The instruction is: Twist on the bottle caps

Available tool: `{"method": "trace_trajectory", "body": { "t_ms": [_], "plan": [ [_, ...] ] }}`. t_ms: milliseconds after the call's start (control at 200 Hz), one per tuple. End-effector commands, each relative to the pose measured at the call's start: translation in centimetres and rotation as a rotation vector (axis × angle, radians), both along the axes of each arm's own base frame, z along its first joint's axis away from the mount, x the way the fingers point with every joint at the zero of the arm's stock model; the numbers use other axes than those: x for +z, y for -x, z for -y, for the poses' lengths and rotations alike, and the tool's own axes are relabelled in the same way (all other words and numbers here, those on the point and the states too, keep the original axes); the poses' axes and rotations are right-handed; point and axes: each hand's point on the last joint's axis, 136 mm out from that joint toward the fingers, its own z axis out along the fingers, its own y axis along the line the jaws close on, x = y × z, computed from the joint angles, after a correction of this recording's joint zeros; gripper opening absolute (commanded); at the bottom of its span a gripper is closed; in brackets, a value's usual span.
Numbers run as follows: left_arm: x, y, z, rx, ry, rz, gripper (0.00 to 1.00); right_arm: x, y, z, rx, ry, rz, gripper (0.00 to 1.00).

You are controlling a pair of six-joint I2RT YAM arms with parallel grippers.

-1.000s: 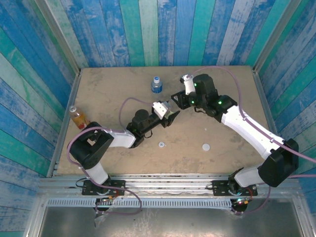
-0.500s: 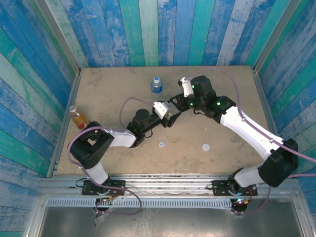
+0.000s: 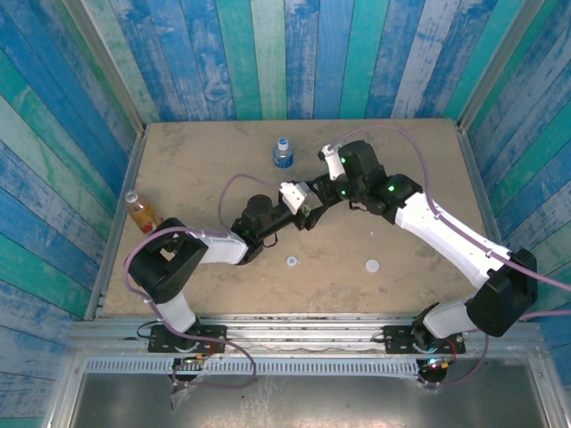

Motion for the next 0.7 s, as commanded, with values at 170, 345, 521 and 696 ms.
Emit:
{"method": "trace_trajectory", "body": {
  "t_ms": [170, 345, 521, 696],
  "plan": [
    [-1.9, -0.3, 0.9, -0.024, -0.04, -0.029, 0.82, 0.7, -0.3, 0.3, -0.013, 0.079, 0.038, 0.3],
    [-2.0, -0.1, 1.1, -0.043, -0.043, -0.035, 0.67, 0.5, -0.4, 0.3, -0.017, 0.091, 0.037, 0.3],
    [-2.0, 0.0, 1.3, -0.052, -0.044, -0.039, 0.62, 0.5, -0.3, 0.3, -0.014, 0.103, 0.036, 0.33],
    [-1.7, 0.7, 1.1, -0.076, 0.02, -0.029, 0.61, 2.8, 0.5, 0.4, 0.014, 0.035, 0.106, 0.63]
  ]
}}
